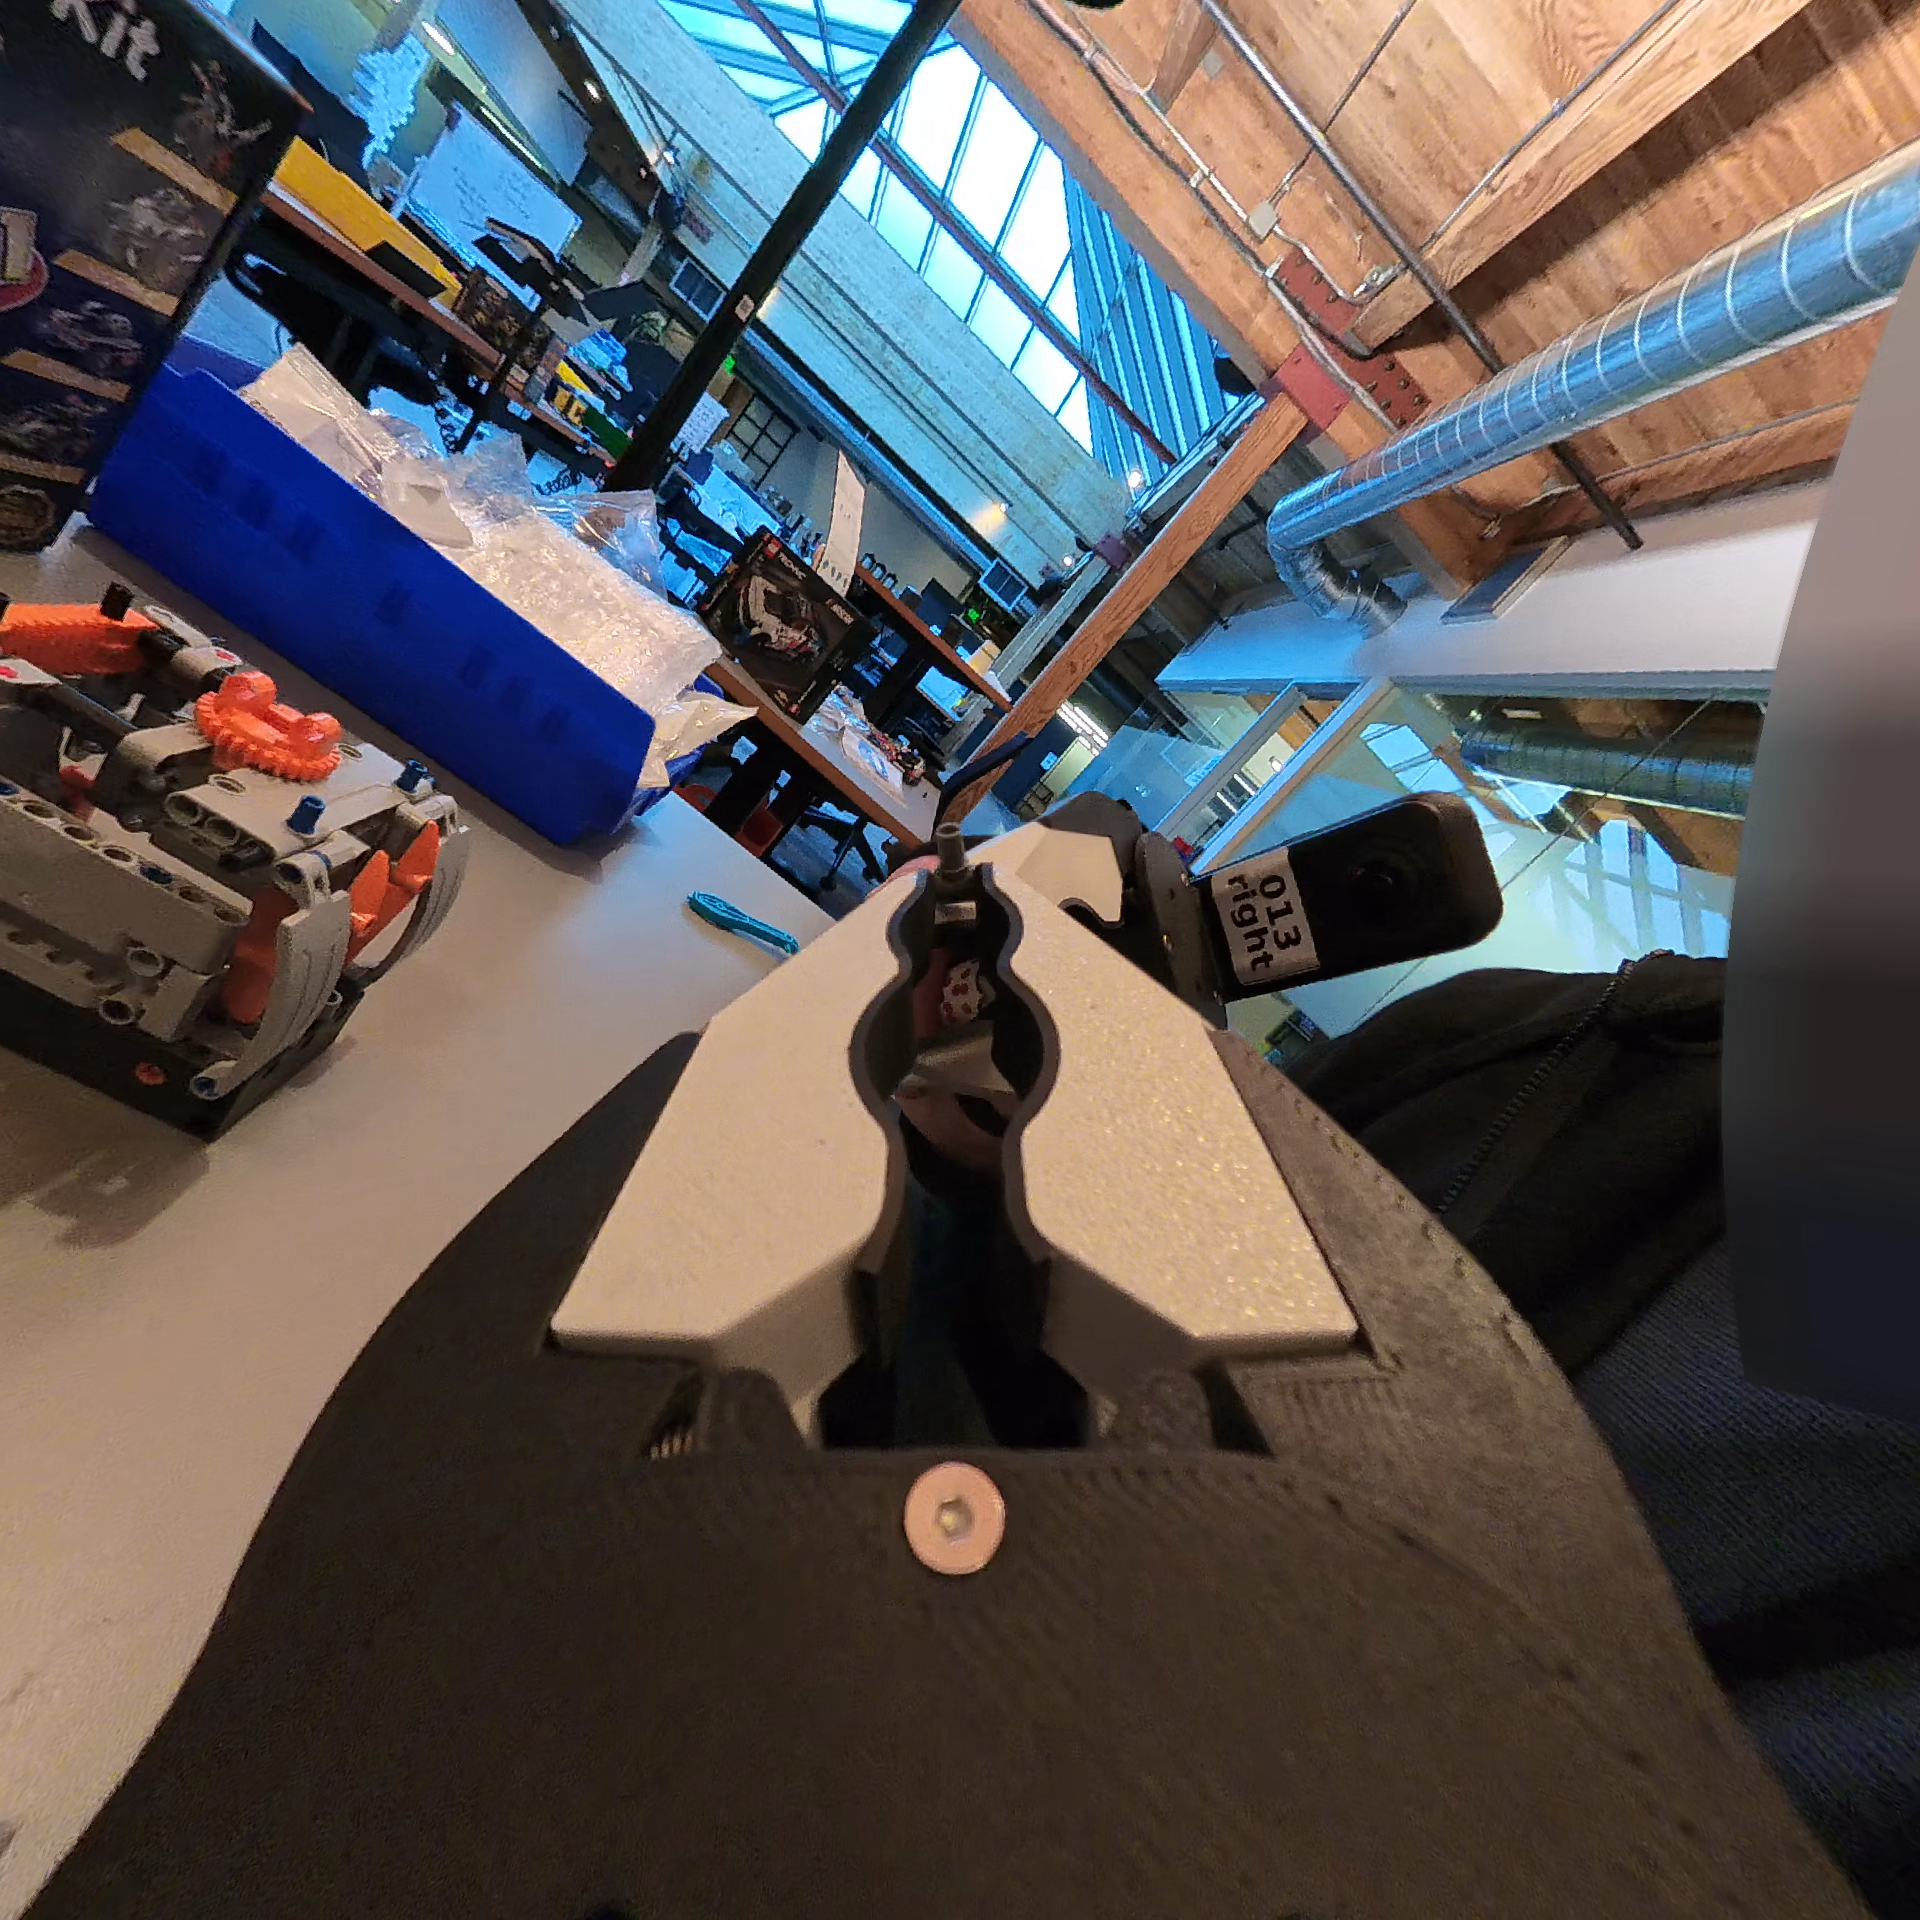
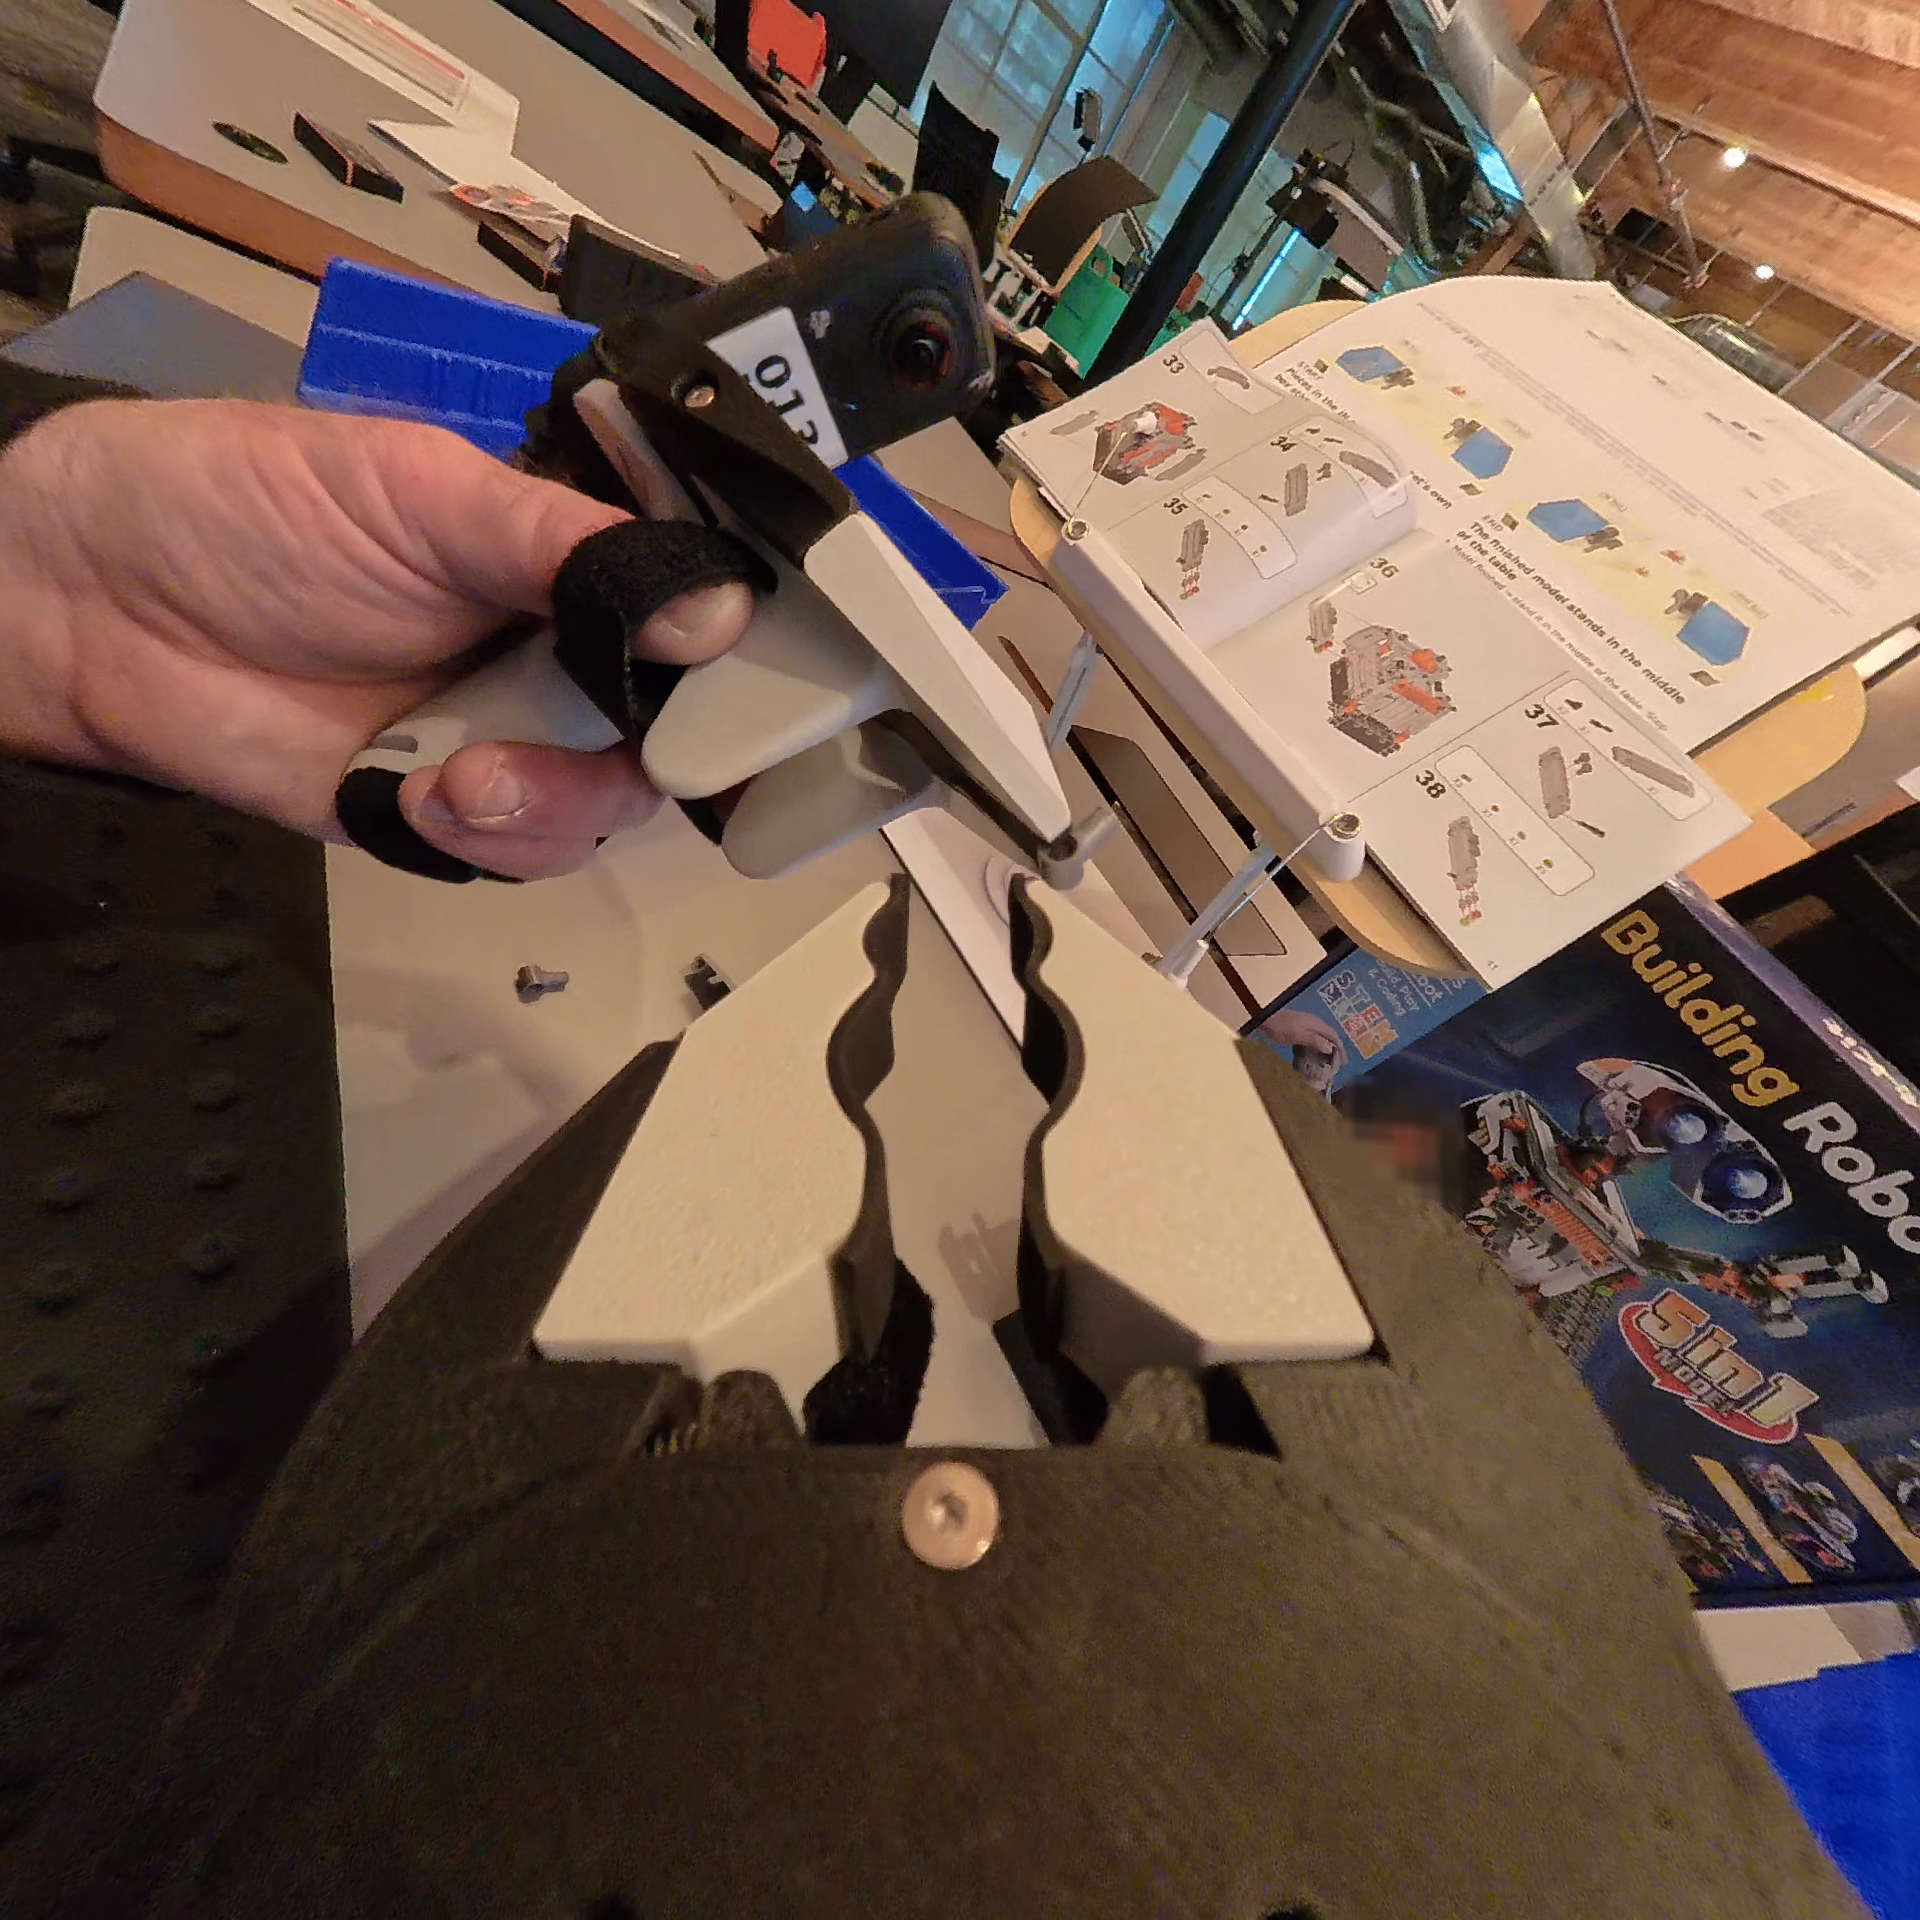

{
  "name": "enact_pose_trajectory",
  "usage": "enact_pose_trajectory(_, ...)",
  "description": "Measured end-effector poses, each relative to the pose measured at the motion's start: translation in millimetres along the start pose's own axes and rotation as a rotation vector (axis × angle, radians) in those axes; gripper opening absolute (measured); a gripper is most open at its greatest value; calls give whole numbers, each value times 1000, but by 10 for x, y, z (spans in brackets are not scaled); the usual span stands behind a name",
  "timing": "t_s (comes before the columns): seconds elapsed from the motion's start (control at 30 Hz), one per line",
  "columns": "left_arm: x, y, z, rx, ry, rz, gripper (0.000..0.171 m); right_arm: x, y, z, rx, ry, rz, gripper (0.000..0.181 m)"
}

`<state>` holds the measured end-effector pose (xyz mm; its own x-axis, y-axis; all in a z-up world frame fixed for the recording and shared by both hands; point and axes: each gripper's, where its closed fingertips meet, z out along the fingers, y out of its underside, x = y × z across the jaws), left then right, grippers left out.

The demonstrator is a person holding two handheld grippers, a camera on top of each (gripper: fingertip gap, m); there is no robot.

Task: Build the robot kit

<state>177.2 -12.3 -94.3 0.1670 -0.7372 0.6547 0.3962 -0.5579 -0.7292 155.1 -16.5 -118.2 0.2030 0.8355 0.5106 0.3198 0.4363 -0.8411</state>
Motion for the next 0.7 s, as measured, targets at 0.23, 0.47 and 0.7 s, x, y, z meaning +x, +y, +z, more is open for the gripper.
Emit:
enact_pose_trajectory(0.23, -51, -51, -12, 50, 41, -61, 5, 104, -7, -34, 20, 38, 23, 21)
enact_pose_trajectory(0.47, -93, -103, -12, 112, 97, -143, 5, 155, -21, -53, 28, 85, 14, 24)
enact_pose_trajectory(0.7, -129, -121, -1, 163, 149, -216, 6, 229, -35, -70, 36, 137, 20, 22)
